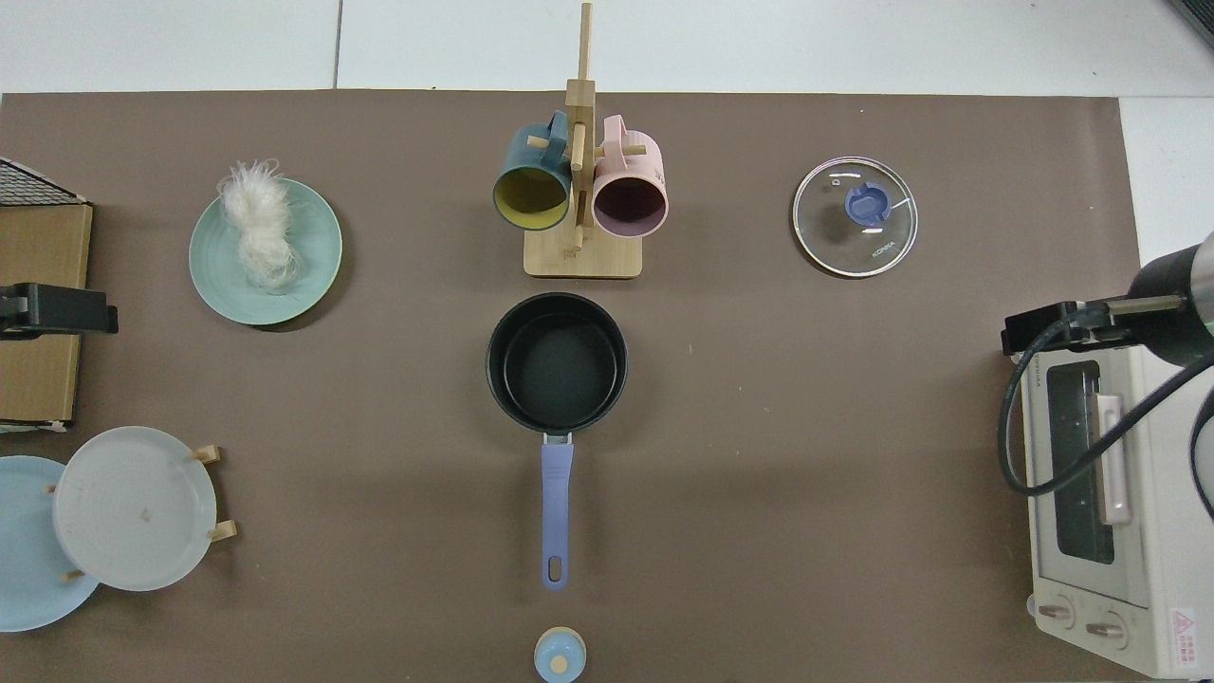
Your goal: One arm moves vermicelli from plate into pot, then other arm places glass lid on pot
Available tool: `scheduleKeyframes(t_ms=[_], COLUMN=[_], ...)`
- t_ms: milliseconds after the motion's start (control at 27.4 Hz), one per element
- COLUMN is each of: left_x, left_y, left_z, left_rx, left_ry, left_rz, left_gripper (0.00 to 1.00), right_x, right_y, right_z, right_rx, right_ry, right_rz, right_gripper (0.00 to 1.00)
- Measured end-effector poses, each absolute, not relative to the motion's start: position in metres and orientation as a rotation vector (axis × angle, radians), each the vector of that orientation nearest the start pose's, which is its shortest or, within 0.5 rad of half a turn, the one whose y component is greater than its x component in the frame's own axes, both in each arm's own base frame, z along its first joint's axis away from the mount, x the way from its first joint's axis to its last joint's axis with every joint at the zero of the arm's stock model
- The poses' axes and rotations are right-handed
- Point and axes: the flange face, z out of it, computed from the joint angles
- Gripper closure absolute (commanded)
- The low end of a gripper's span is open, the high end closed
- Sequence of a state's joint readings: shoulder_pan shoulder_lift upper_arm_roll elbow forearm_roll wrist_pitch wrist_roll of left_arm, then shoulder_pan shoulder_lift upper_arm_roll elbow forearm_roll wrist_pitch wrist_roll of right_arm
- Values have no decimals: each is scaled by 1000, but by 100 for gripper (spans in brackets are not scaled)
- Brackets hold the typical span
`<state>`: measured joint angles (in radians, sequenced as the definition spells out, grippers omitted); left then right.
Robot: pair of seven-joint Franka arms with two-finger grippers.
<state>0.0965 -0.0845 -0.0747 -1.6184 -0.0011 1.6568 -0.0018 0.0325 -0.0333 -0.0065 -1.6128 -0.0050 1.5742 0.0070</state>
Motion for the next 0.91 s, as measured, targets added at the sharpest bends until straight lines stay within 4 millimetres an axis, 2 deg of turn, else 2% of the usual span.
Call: scheduleKeyframes(t_ms=[914], left_x=[537], left_y=[2], left_z=[655], left_rx=[-3173], left_ry=[-28], left_rz=[-193], left_gripper=[0], right_x=[544], right_y=[14], right_z=[623], right_rx=[-3146], right_ry=[-30], right_rz=[8], right_gripper=[1])
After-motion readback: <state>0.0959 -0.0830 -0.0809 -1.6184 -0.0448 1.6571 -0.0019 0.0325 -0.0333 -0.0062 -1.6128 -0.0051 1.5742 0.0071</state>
